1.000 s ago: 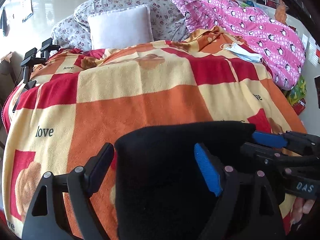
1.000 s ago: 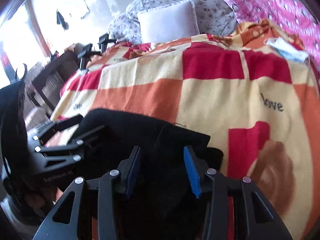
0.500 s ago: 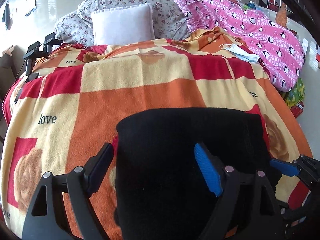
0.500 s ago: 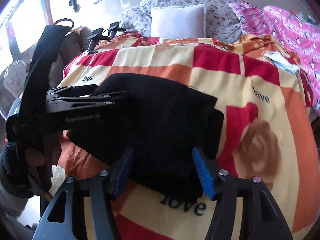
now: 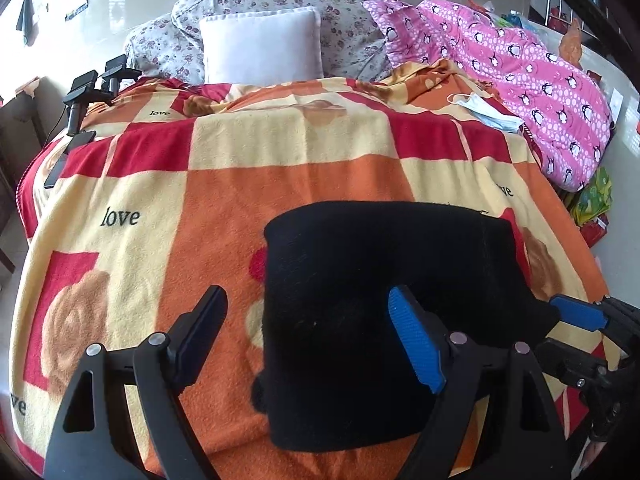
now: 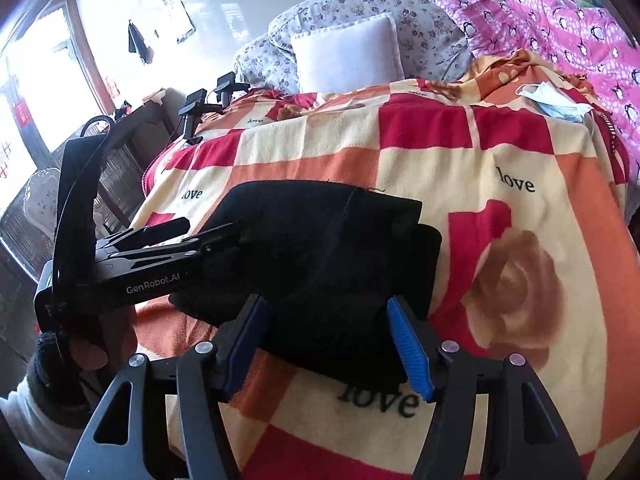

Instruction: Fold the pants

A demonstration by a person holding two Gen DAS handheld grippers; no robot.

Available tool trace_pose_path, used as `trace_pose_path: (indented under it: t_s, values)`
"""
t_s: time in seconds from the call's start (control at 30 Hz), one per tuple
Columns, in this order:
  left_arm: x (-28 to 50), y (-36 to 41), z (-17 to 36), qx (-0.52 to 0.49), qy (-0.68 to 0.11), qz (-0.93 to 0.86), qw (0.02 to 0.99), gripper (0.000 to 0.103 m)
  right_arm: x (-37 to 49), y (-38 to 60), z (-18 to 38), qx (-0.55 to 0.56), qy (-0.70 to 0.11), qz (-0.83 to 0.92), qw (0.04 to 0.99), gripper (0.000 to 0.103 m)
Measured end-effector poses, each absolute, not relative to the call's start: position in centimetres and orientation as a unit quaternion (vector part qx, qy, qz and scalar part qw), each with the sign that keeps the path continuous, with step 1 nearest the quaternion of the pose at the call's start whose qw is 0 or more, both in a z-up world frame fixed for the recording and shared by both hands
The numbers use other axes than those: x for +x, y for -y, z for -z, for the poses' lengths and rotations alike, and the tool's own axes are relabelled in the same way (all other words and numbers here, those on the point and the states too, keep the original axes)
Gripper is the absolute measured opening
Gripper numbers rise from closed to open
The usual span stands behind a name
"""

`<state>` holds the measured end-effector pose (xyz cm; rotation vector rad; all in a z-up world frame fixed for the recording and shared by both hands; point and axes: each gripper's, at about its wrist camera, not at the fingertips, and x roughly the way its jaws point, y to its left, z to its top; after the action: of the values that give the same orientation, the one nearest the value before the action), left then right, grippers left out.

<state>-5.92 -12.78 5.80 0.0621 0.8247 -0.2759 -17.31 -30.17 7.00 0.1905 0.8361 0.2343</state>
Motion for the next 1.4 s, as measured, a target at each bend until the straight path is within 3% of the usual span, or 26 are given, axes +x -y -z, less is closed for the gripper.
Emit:
trace_pose_path:
  t_s: [0.5,0.7,1.4]
  values:
    - [-6.1,12.2,-5.5,0.031,-0.402,0.132,0.906,0.083,-16.9,30.8,-5.9,0.104,-0.419,-0.110,0.895,0.070]
    - [-5.8,11.7,-5.5,0.015,-0.409,0.142,0.901,0.083,-16.7,33.2,-5.6,0.155,-0.411,-0.092,0.894,0.077]
    - [-4.8,9.1,-4.6,-0.052,-0.430,0.196,0.880,0.086,-14.4,36.1,-2.3,0.252,-0.417,-0.118,0.865,0.082]
